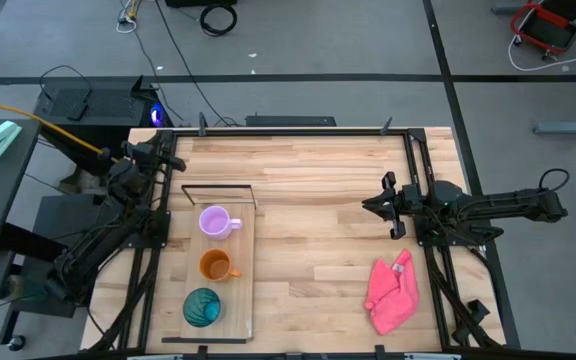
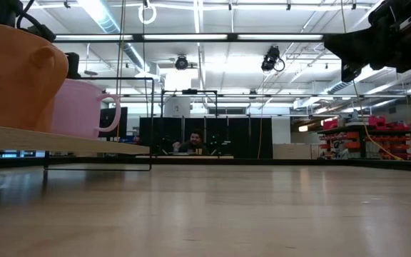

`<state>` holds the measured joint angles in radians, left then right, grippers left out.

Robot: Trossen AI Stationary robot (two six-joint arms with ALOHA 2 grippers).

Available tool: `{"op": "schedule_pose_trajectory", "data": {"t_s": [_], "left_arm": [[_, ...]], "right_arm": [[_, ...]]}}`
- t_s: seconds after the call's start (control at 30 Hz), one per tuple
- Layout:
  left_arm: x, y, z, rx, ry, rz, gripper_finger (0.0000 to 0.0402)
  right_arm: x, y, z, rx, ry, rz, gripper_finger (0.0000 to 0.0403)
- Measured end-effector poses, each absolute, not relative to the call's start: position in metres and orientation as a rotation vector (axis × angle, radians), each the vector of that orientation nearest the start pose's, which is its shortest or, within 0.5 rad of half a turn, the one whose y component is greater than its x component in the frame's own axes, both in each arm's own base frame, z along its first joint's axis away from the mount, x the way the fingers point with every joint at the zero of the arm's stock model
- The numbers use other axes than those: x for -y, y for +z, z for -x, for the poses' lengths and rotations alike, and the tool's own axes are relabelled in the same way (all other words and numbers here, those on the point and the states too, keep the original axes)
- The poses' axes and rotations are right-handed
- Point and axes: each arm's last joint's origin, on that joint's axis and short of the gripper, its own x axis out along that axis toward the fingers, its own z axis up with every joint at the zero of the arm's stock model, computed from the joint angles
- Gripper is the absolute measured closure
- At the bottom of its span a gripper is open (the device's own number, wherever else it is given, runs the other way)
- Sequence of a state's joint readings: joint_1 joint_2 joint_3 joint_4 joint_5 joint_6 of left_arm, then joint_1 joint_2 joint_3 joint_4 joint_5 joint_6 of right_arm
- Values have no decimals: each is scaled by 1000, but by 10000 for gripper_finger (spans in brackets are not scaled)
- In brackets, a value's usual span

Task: Stack small to large cups/mugs on shelf
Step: Return to Home Position

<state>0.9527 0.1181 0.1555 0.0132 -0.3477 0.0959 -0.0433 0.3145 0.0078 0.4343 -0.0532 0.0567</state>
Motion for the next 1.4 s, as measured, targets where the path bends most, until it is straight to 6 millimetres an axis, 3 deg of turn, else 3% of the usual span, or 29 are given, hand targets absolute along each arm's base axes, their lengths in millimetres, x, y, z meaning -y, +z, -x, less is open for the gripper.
{"op": "schedule_pose_trajectory", "data": {"t_s": [1.4], "left_arm": [[-83, 209, -47, -10, 1302, -98, 257]], "right_arm": [[4, 181, -116, 128, 14, -51, 352]]}}
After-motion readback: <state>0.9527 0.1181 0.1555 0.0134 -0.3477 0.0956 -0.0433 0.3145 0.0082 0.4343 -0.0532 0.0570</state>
